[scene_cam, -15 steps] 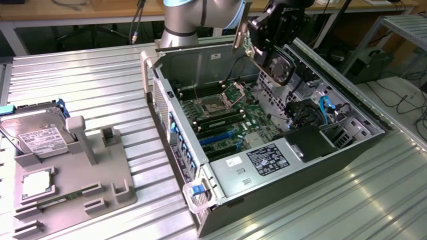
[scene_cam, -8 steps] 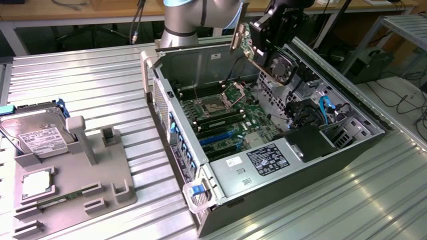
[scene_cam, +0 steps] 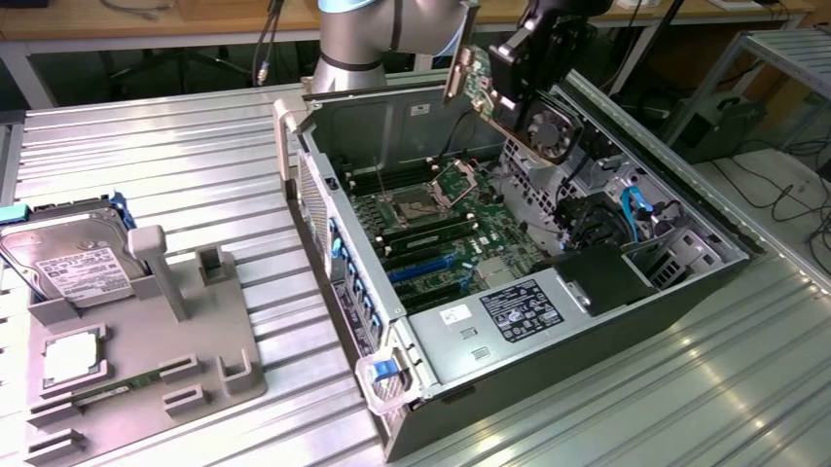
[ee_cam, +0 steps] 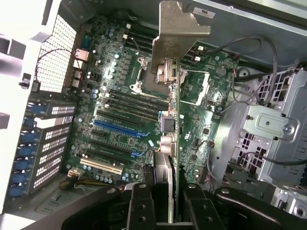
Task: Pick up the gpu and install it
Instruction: 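Insert the gpu into the slot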
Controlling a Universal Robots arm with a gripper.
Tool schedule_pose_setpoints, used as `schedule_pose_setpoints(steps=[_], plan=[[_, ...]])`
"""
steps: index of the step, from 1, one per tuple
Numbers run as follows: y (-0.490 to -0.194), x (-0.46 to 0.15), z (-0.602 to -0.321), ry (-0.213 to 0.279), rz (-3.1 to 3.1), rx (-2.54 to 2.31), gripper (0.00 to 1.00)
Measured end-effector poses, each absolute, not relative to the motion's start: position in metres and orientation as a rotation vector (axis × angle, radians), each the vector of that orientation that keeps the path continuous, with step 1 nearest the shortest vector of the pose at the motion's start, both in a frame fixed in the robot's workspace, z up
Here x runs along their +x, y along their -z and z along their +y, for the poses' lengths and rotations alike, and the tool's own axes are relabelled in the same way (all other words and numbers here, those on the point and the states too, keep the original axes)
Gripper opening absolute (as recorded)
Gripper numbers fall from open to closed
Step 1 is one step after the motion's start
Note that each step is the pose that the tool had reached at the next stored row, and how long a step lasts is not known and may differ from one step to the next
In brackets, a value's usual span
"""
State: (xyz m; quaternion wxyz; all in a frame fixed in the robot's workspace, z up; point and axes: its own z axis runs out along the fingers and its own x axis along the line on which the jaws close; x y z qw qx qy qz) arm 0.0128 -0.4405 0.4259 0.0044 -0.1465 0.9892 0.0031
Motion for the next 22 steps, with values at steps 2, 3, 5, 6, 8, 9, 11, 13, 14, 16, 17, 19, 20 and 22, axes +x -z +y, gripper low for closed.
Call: schedule_pose_setpoints(steps=[2, 3, 5, 6, 8, 9, 11, 13, 14, 16, 17, 19, 20, 22], plan=[[-0.4259, 0.0128, -0.4405, -0.010, 3.095, -0.485, 0.28], [-0.4259, 0.0128, -0.4405, -0.010, 3.093, -0.500, 0.28], [-0.4259, 0.0128, -0.4405, -0.010, 3.088, -0.527, 0.28], [-0.4259, 0.0128, -0.4405, -0.010, 3.086, -0.538, 0.28], [-0.4259, 0.0128, -0.4406, -0.010, 3.080, -0.573, 0.28], [-0.4259, 0.0128, -0.4407, -0.010, 3.078, -0.583, 0.28], [-0.4259, 0.0128, -0.4407, -0.010, 3.074, -0.606, 0.28], [-0.4259, 0.0128, -0.4408, -0.010, 3.069, -0.631, 0.28], [-0.4259, 0.0128, -0.4408, -0.010, 3.066, -0.643, 0.28], [-0.4259, 0.0128, -0.4408, -0.011, 3.062, -0.665, 0.28], [-0.4259, 0.0128, -0.4408, -0.011, 3.059, -0.677, 0.28], [-0.4259, 0.0128, -0.4408, -0.011, 3.055, -0.698, 0.28], [-0.4259, 0.0128, -0.4408, -0.011, 3.051, -0.712, 0.28], [-0.4259, 0.0128, -0.4408, -0.011, 3.045, -0.738, 0.28]])
